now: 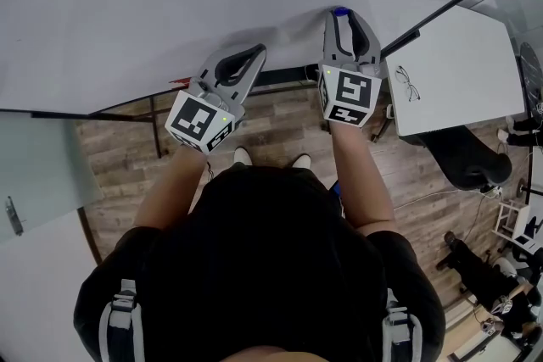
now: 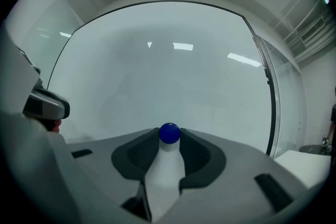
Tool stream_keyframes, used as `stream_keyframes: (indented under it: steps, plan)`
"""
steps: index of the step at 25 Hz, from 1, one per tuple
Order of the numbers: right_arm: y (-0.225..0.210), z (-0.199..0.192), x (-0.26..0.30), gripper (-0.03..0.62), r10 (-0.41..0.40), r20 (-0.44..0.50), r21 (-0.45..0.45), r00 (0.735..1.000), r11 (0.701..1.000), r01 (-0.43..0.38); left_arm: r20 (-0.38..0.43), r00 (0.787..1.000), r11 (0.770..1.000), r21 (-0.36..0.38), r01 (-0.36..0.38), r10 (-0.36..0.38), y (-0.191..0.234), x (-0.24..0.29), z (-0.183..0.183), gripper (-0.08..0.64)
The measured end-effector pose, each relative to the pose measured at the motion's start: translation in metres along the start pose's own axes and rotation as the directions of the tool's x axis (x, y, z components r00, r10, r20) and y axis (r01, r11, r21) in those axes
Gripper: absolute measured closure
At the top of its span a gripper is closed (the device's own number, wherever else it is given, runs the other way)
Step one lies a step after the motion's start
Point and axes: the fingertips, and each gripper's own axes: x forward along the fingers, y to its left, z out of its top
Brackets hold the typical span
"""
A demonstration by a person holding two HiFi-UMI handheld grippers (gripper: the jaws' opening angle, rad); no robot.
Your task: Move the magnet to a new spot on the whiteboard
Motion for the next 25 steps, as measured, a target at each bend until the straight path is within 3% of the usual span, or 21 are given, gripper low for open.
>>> stream_keyframes:
  steps: [5, 10, 13, 19, 25]
  plan:
    - [0.004, 0.004, -0.015, 0.472, 0.037, 0.005, -0.007, 0.999, 0.999, -0.037, 0.007, 1.000, 1.000, 0.004, -0.011, 0.011, -0.003, -0.003, 0.003, 0.555]
    - [0.003, 0.003, -0.037, 0.472, 0.093, 0.000, 0.049, 0.996, 0.994, -0.093, 0.008, 1.000, 1.000, 0.018, -0.021, 0.021, -0.009, -0.009, 0.007, 0.555]
    - [0.010, 0.005, -0.050, 0.472, 0.164, 0.032, 0.063, 0.986, 0.984, -0.166, 0.002, 1.000, 0.999, 0.020, -0.031, 0.031, -0.011, -0.015, 0.006, 0.555]
    - [0.033, 0.006, -0.077, 0.472, 0.350, 0.081, 0.064, 0.933, 0.933, -0.355, -0.010, 0.999, 0.998, 0.031, -0.046, 0.046, -0.019, -0.026, 0.004, 0.555]
    - [0.050, -0.001, -0.097, 0.472, 0.478, 0.088, 0.061, 0.874, 0.873, -0.484, -0.029, 0.998, 0.998, 0.029, -0.060, 0.061, -0.025, -0.034, -0.006, 0.555]
